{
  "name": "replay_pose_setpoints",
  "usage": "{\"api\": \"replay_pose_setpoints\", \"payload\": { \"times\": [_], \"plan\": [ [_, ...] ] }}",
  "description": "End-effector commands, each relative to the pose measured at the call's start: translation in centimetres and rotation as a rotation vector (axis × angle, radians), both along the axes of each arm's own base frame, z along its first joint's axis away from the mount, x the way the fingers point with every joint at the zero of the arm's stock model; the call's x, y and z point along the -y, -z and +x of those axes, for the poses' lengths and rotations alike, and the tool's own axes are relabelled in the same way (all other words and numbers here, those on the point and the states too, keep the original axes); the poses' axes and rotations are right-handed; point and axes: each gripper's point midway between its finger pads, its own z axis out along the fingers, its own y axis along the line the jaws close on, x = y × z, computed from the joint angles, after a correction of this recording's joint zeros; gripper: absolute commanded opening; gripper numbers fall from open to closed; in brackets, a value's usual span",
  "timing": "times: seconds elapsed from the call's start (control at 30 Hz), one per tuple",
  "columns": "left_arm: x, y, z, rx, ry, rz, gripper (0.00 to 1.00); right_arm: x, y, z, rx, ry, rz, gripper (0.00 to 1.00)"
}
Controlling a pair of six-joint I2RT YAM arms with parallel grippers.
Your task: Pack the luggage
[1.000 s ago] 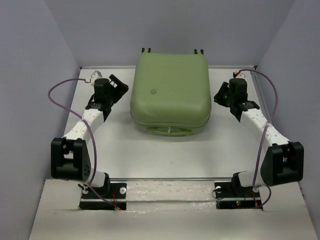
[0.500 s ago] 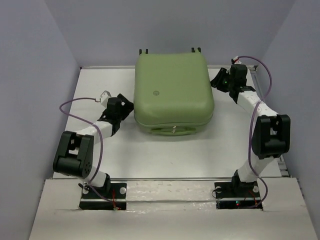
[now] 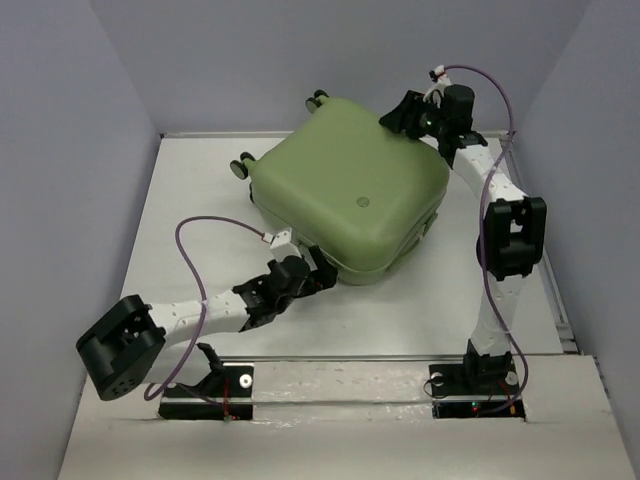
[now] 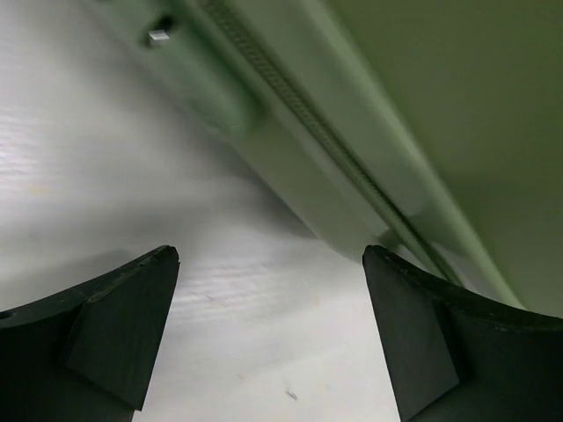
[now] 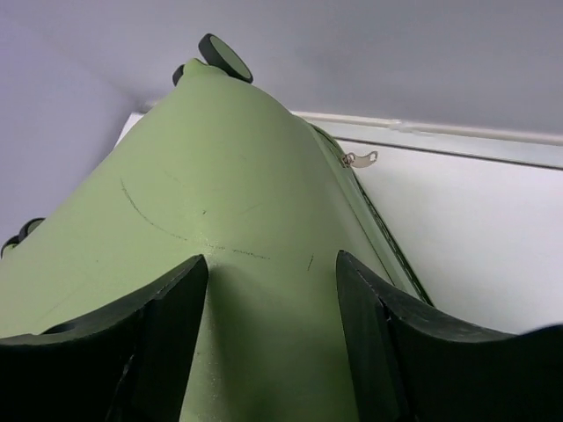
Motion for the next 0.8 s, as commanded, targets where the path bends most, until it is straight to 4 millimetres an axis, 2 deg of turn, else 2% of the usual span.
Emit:
{"api": "replay_pose_setpoints", "payload": {
  "times": [0.0, 0.03, 0.07, 0.1, 0.23, 0.33, 0.4, 0.43, 0.47, 0.5, 0.57, 0.6, 0.63, 0.67, 0.7, 0.73, 0.77],
  "plan": [
    [3.1, -5.1, -1.7, 0.092, 0.044, -0.155, 0.99, -11.6, 5.4, -8.2, -0.343, -0.433, 0.072, 0.67],
    [2.9, -6.1, -1.7, 0.112, 0.039, -0.165, 0.99, -11.6, 5.9, -7.6, -0.35, -0.425, 0.066, 0.69],
    [2.6, -6.7, -1.6, 0.123, 0.027, -0.163, 0.99, -11.6, 4.4, -6.8, -0.312, -0.413, 0.061, 0.71],
    [1.8, -6.9, -1.5, 0.134, 0.003, -0.146, 0.99, -11.7, 3.9, -6.6, -0.304, -0.41, 0.063, 0.72],
    [0.6, -9.8, -1.9, 0.189, 0.0, -0.174, 0.99, -11.6, 0.5, -6.6, -0.232, -0.403, 0.064, 0.74],
    [0.7, -10.8, -2.8, 0.2, 0.047, -0.195, 0.99, -10.9, -2.9, -6.6, -0.153, -0.354, 0.046, 0.81],
    [1.3, -10.9, -3.7, 0.192, 0.105, -0.195, 0.99, -9.8, -6.1, -6.8, -0.086, -0.318, 0.047, 0.88],
    [1.6, -10.9, -4.0, 0.187, 0.126, -0.2, 0.99, -8.9, -7.4, -6.8, -0.064, -0.296, 0.057, 0.91],
    [2.3, -11.1, -4.6, 0.178, 0.171, -0.213, 0.99, -7.6, -10.3, -7.2, 0.005, -0.285, 0.071, 0.92],
    [2.9, -11.2, -5.0, 0.181, 0.2, -0.219, 0.99, -6.7, -12.0, -7.5, 0.046, -0.271, 0.079, 0.92],
    [3.9, -11.5, -5.6, 0.185, 0.246, -0.216, 0.99, -4.6, -12.7, -8.2, 0.079, -0.227, 0.082, 0.92],
    [4.4, -11.4, -6.2, 0.187, 0.272, -0.208, 0.99, -1.9, -16.7, -9.4, 0.204, -0.183, 0.087, 0.91],
    [4.7, -11.4, -6.3, 0.189, 0.28, -0.204, 0.99, -0.6, -14.3, -10.0, 0.153, -0.159, 0.101, 0.9],
    [4.8, -11.6, -6.3, 0.193, 0.282, -0.208, 0.99, 0.4, -14.2, -11.0, 0.168, -0.155, 0.103, 0.87],
    [5.1, -11.9, -6.3, 0.2, 0.287, -0.223, 0.99, 1.6, -14.7, -11.9, 0.218, -0.134, 0.099, 0.85],
    [5.0, -12.1, -6.2, 0.207, 0.281, -0.228, 0.99, 3.0, -16.7, -14.7, 0.285, -0.101, 0.091, 0.81],
    [5.1, -12.5, -6.2, 0.215, 0.279, -0.237, 0.99, 3.2, -15.5, -16.0, 0.294, -0.092, 0.069, 0.61]
  ]
}}
